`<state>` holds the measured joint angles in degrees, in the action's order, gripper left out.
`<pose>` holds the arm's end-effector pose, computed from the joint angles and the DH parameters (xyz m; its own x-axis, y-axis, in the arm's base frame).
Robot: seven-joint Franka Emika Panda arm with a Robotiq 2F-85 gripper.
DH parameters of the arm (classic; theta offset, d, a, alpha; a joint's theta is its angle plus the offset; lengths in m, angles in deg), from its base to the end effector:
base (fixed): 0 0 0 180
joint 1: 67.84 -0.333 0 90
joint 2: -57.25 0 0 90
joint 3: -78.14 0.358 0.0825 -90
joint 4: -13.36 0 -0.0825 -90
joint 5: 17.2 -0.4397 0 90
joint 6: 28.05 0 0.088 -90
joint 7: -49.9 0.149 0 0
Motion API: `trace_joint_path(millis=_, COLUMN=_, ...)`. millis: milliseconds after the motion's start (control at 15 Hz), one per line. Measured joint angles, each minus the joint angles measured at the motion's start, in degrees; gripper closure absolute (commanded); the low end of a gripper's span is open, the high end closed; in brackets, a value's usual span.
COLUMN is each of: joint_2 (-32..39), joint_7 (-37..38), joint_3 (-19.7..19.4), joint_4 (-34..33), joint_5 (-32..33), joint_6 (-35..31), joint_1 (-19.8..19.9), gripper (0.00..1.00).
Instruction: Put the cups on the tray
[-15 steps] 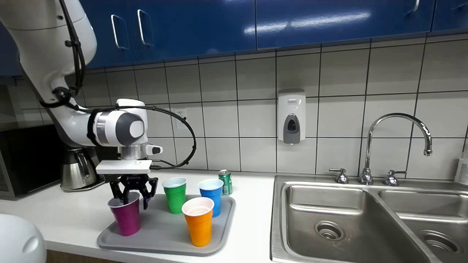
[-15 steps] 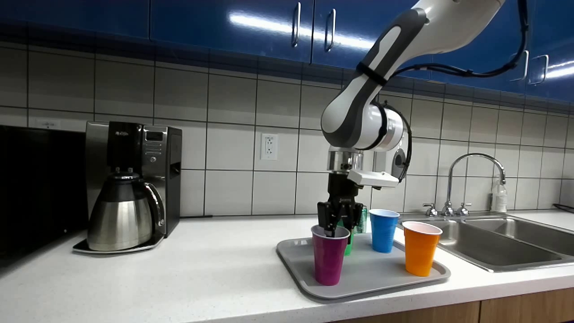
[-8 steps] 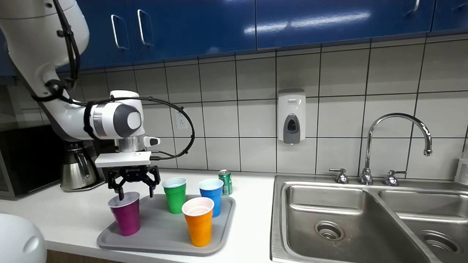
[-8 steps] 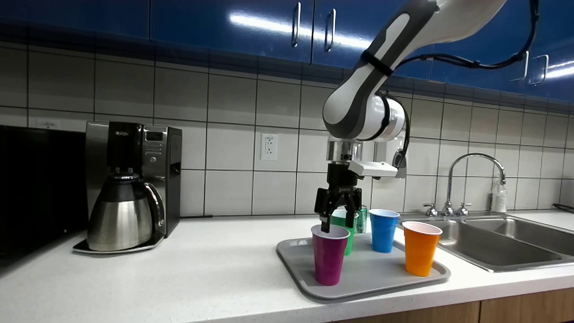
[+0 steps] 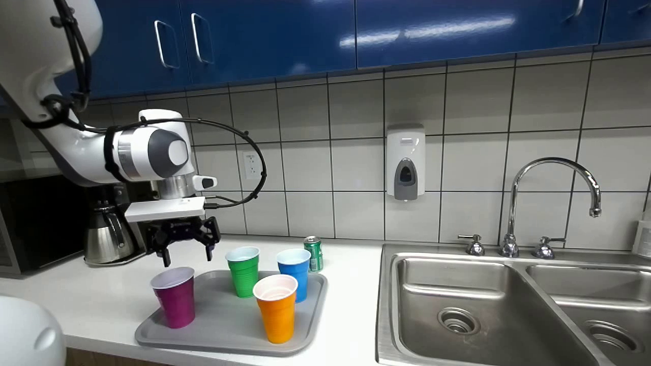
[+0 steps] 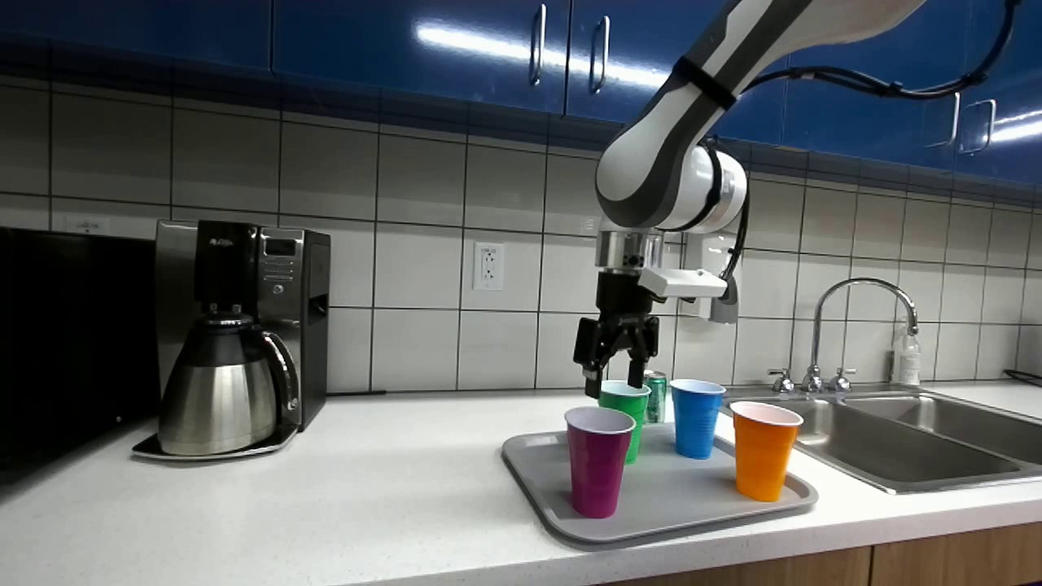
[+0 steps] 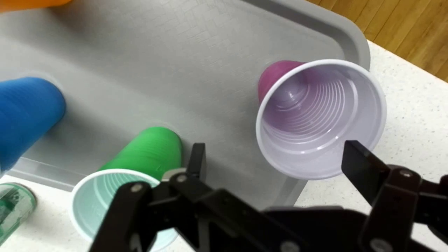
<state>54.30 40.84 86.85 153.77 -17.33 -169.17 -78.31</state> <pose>0.4907 0.1702 0.2832 0.8799 0.4712 0.0615 0.4712 -0.8819 0.0161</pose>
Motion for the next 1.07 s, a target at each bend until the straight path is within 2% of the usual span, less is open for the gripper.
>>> trace_joint_path(millis=333, joint_2=-4.47, joint_7=4.67, joint_3=-0.13, joint_4=2.30, joint_5=3.54, joint_6=0.12, joint_1=0.09, gripper=0.00)
trace_joint_path(millis=667, joint_2=-7.65, joint_7=4.85, joint_3=-0.95, joint_4=3.71, joint_5=3.50, joint_6=2.38, joint_1=0.18, gripper=0.00)
trace_joint_path(millis=1067, joint_2=-8.17, joint_7=3.34, joint_3=-3.05, joint_4=3.89, joint_5=2.73, joint_6=6.22, joint_1=0.38, gripper=0.00)
